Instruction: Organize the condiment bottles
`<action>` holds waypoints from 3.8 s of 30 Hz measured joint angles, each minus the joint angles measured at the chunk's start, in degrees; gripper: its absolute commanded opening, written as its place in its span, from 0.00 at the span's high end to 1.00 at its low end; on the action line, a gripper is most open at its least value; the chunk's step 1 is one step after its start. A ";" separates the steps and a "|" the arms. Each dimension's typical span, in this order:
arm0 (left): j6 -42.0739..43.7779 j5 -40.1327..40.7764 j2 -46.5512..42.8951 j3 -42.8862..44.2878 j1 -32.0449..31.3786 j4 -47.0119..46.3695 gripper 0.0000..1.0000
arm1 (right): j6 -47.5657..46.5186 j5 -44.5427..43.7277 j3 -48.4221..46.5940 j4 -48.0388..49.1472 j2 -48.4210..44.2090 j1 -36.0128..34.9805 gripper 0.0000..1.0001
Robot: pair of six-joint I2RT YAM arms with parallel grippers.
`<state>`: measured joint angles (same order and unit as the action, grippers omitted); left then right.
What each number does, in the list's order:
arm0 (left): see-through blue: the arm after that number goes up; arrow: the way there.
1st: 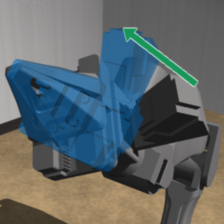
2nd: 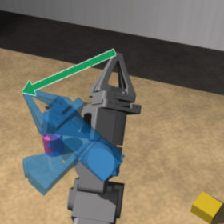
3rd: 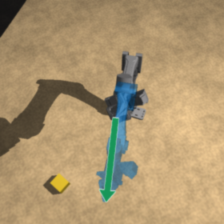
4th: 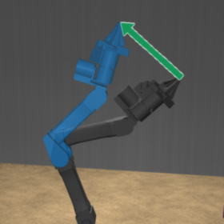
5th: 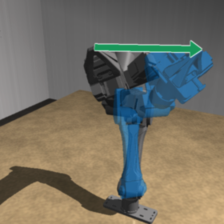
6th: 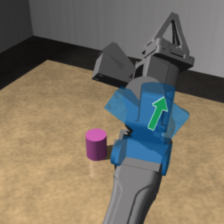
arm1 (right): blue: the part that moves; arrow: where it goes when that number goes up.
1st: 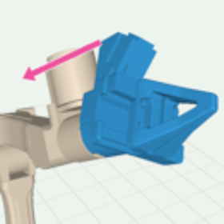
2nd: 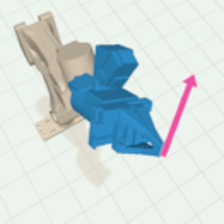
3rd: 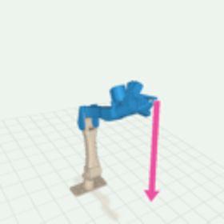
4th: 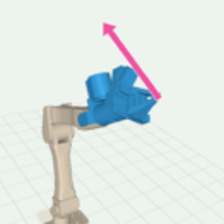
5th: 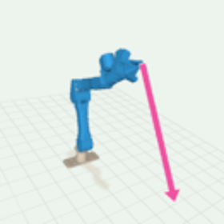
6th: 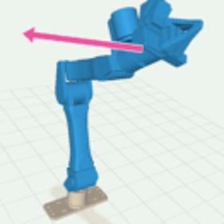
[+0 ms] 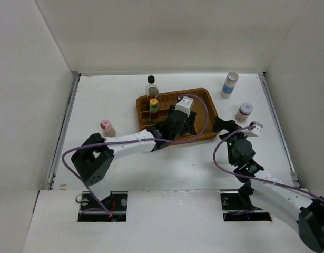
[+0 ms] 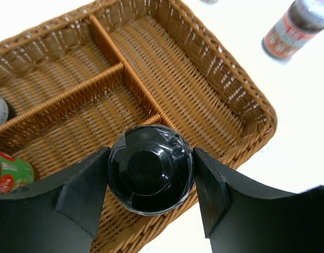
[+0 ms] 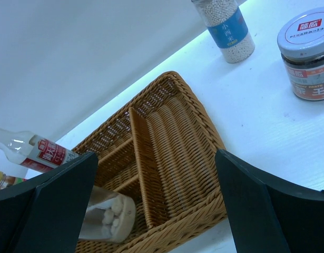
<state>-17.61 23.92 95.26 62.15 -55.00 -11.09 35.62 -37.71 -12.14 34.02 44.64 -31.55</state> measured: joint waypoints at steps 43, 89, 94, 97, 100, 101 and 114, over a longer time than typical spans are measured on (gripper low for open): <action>-8.31 23.21 -38.45 -26.73 28.28 12.72 0.18 | -2.86 -1.38 2.23 5.05 -2.78 -7.17 0.00; -10.29 10.84 -32.39 -21.88 9.07 5.66 0.71 | -1.55 3.13 1.70 4.96 2.99 -4.85 0.00; -10.23 10.32 -26.25 -21.86 8.35 5.07 0.71 | -1.51 3.23 1.70 4.90 2.64 -4.39 0.00; -10.03 10.34 -23.93 -21.86 8.44 4.81 0.70 | -1.51 3.21 1.70 4.87 1.90 -4.31 0.00; -9.84 10.27 -21.73 -21.88 8.48 4.13 0.68 | -1.51 3.21 1.70 4.90 2.03 -4.02 0.00; -9.81 10.27 -20.92 -21.88 8.50 3.69 0.66 | -1.51 3.21 1.70 4.85 2.12 -4.02 0.00; -9.16 9.84 -16.06 -23.78 9.25 -0.72 0.20 | -2.32 0.90 1.01 4.79 5.64 -3.67 0.00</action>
<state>-26.76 33.76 79.20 38.37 -45.76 -11.81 33.30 -36.82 -11.14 38.81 50.28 -35.22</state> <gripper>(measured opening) 0.717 0.998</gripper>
